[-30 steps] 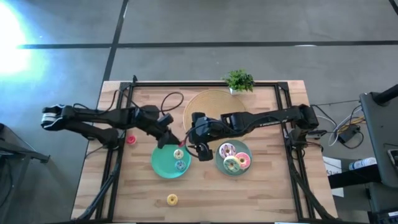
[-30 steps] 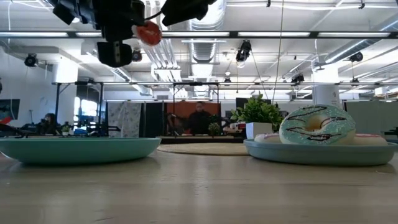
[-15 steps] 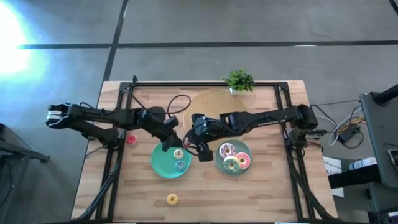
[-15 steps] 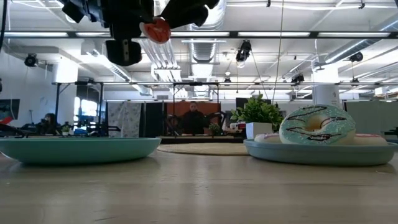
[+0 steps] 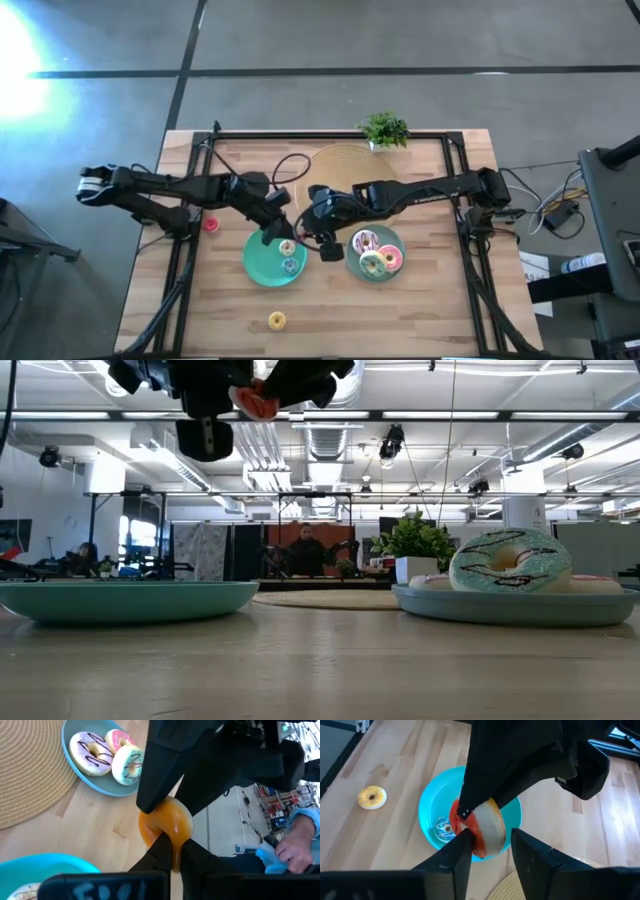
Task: Pick & Place donuts
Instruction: Put the small orange donut on the blue plate
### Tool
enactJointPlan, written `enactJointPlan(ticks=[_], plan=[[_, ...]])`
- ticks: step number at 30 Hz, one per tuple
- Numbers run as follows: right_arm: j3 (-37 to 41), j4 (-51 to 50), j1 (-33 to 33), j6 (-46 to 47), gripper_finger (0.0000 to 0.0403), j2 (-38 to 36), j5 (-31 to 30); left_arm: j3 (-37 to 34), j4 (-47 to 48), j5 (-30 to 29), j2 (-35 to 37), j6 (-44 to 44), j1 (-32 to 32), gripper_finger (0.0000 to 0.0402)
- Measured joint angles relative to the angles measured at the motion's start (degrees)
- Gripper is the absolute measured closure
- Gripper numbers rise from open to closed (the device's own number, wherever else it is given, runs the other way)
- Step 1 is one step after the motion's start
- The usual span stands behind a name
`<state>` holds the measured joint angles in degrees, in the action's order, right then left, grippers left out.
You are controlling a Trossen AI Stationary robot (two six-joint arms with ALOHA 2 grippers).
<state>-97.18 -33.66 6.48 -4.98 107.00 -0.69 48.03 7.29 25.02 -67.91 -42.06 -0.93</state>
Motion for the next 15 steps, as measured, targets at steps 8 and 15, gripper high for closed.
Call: enactJointPlan(ticks=[8,15], plan=[[0.3,-0.7,0.0,3.4,0.0304,0.0,1.2,0.4,0.0,-0.6,-0.6,0.2,0.0,0.0401],[0.4,-1.6,-0.1,5.9,0.0369,0.0,0.9,0.4,0.2,-5.8,-0.5,-0.4,0.0,0.038]])
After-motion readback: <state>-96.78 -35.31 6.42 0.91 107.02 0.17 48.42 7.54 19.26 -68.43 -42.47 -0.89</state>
